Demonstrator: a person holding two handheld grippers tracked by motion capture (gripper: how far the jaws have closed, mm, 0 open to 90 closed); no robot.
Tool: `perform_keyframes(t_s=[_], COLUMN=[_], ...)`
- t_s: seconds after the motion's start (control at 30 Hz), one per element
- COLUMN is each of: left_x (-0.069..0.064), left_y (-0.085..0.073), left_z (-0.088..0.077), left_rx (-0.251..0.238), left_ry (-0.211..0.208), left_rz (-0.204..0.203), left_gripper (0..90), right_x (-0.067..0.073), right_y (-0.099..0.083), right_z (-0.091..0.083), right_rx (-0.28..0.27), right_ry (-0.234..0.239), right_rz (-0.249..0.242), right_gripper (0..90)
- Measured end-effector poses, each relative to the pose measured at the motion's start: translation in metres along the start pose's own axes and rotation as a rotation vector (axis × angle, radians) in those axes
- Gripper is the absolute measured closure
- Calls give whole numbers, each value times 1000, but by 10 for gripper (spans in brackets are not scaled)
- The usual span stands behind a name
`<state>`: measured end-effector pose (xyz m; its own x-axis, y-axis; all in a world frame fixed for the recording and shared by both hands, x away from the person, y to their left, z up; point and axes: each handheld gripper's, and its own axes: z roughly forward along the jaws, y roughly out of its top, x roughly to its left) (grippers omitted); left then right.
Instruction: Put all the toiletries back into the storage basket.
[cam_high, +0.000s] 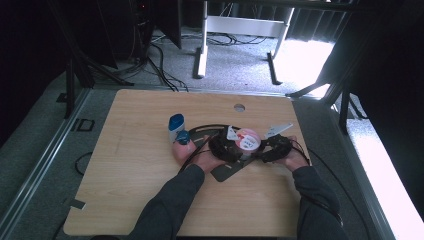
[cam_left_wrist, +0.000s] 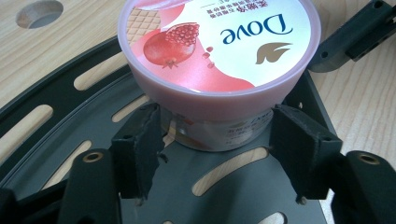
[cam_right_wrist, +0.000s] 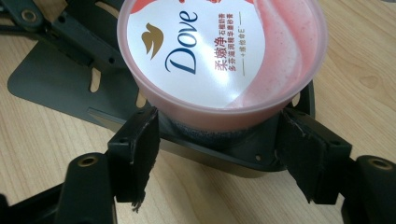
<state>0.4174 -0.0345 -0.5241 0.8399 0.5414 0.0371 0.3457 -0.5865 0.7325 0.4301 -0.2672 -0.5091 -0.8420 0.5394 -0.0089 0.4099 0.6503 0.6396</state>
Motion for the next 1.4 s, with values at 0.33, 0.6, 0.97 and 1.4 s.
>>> perform_keyframes(t_s=[0.33, 0.6, 0.97, 1.4], left_x=[2, 1, -1, -4], left_y=[-3, -9, -10, -4], left_z=[-5, -6, -4, 4], left_rx=[-14, -13, -6, 11], left_ry=[11, 16, 145, 169], left_rz=[4, 17, -10, -38], left_gripper=[413, 557, 834, 891], right_x=[-5, -13, -18, -22], right_y=[0, -22, -25, -21], right_z=[-20, -19, -14, 2], right_rx=[-12, -43, -38, -1], right_ry=[-43, -56, -192, -234], right_rz=[-20, 49, 118, 162], right_gripper=[353, 659, 900, 900])
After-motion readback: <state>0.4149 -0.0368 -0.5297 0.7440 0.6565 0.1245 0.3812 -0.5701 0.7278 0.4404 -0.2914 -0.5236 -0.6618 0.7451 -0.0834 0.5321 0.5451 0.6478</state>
